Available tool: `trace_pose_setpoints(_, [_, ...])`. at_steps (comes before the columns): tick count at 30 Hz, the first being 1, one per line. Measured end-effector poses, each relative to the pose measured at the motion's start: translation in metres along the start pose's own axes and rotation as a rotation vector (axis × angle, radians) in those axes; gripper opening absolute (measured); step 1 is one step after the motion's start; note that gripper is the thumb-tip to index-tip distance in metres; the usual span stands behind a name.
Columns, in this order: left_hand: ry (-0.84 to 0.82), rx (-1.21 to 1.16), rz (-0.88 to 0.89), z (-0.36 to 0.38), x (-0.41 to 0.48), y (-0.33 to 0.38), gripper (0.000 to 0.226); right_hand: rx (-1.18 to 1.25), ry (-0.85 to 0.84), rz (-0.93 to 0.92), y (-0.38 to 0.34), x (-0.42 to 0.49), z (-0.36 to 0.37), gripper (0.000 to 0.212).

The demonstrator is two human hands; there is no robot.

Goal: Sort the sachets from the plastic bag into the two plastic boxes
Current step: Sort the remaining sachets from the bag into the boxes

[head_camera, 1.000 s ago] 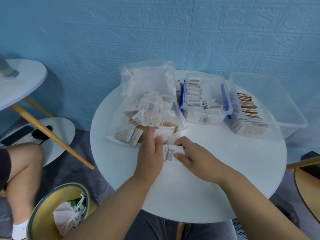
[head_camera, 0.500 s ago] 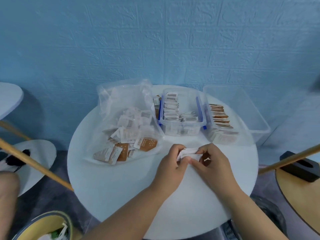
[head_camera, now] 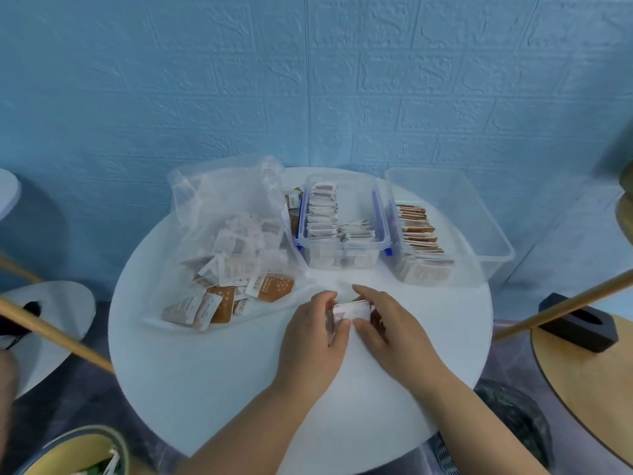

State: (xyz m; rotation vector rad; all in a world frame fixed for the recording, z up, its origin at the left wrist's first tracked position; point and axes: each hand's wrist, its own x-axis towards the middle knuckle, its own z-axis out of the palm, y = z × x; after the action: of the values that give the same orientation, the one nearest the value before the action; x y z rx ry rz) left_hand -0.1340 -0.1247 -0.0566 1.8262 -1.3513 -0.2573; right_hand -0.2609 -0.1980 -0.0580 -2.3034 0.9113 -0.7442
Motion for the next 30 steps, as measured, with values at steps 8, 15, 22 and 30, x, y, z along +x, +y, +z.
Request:
trace_pose_setpoints(8, [-0.009, 0.153, 0.060, 0.003, 0.000, -0.002, 0.033, -0.009, -0.042, 0.008, 0.002, 0.002, 0.003, 0.047])
trace_pose_setpoints(15, [-0.010, 0.196, 0.061, 0.001, 0.001, 0.000, 0.029, 0.056, -0.028, 0.007, -0.001, 0.000, -0.003, 0.044])
trace_pose_setpoints(22, [-0.051, 0.199, 0.098, -0.012, 0.012, 0.010, 0.032, 0.006, -0.217, -0.016, -0.016, 0.025, -0.035, 0.020])
trace_pose_setpoints(30, [0.098, 0.223, 0.234, -0.026, 0.075, 0.033, 0.030, -0.182, -0.132, -0.106, -0.045, 0.086, -0.081, 0.018])
